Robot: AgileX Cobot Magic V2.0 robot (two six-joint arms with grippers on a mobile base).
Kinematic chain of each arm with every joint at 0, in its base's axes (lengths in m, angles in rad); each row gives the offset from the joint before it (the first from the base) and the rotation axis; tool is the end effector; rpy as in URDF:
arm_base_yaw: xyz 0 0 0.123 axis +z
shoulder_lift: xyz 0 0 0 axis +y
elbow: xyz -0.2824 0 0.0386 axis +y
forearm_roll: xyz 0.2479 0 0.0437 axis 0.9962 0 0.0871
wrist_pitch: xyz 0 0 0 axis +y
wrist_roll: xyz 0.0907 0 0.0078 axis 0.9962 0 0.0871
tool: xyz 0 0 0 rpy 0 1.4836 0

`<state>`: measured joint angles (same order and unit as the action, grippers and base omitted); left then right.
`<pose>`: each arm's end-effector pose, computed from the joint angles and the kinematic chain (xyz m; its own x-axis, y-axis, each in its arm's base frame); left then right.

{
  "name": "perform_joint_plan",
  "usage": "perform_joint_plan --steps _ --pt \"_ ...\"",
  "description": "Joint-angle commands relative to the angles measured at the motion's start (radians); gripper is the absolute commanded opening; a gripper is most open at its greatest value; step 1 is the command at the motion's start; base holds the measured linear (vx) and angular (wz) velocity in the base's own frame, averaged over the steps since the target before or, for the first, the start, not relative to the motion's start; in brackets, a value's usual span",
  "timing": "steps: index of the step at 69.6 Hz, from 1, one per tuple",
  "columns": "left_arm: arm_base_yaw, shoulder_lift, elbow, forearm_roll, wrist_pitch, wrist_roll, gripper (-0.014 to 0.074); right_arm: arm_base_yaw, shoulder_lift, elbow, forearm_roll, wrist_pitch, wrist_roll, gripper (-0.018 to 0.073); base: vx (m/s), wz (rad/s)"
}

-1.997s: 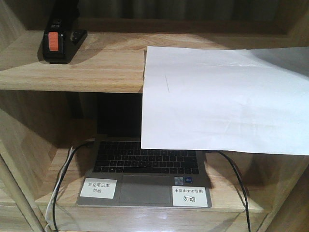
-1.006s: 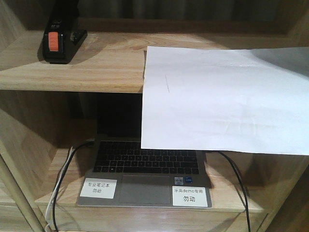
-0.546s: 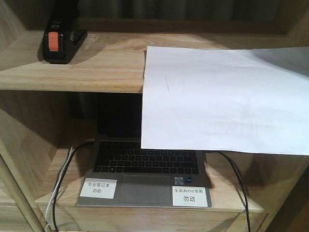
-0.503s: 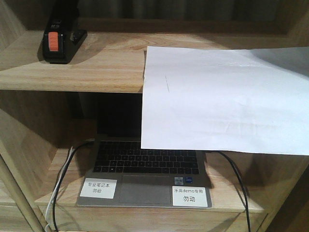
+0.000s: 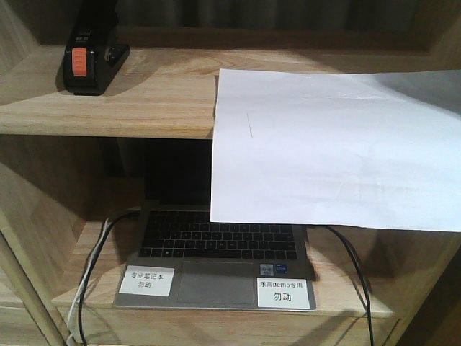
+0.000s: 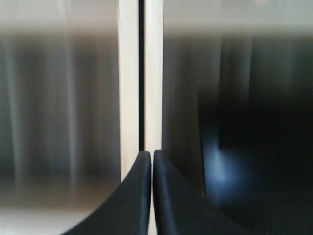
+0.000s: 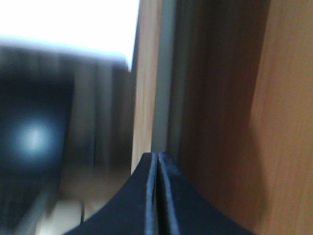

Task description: Grab stapler and paper to desk for stapling

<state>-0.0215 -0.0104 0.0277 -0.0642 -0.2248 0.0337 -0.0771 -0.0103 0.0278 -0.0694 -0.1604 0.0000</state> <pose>0.0530 0.0002 0.2243 0.2896 -0.0351 -0.9565 0.0162 0.9994 -0.0318 0.0544 -0.0032 0.2186 0.2220 -0.0858 -0.9713 0.0817 0.9943 -0.0692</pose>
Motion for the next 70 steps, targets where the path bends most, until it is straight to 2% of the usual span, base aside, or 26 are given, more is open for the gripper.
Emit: perform_joint_plan --steps 1,9,15,29,39,47,59,70 --pt "0.002 -0.011 -0.002 -0.028 -0.158 -0.034 -0.0006 -0.003 -0.017 -0.026 -0.009 -0.157 -0.007 -0.0002 0.0 0.0" --pt "0.002 -0.011 -0.092 -0.086 -0.173 -0.028 -0.0006 -0.003 -0.017 -0.121 -0.009 -0.161 -0.007 -0.0002 0.0 0.0" --pt "0.002 -0.008 -0.221 -0.096 -0.15 -0.024 -0.0006 -0.003 -0.017 -0.218 -0.009 -0.161 -0.007 -0.0002 0.0 0.0" --pt "0.002 0.085 -0.618 -0.094 -0.013 -0.018 -0.0006 -0.003 -0.011 -0.47 -0.009 -0.149 -0.007 -0.0002 0.0 0.0" --pt "0.002 0.203 -0.915 -0.081 0.092 -0.018 -0.0006 -0.003 0.061 -0.7 -0.009 -0.056 -0.007 -0.0002 0.0 0.0" --pt "0.002 0.309 -1.113 -0.049 0.232 -0.018 -0.0003 -0.003 0.168 -0.884 -0.009 0.031 0.0 -0.0002 0.0 0.0" --pt "0.001 0.483 -1.289 -0.005 0.403 -0.018 0.0014 -0.003 0.36 -1.138 -0.006 0.202 0.0 -0.0002 0.0 0.0" --pt "0.0 0.568 -1.298 -0.006 0.397 -0.018 0.0055 -0.003 0.521 -1.273 -0.004 0.383 0.006 -0.0002 0.0 0.0"
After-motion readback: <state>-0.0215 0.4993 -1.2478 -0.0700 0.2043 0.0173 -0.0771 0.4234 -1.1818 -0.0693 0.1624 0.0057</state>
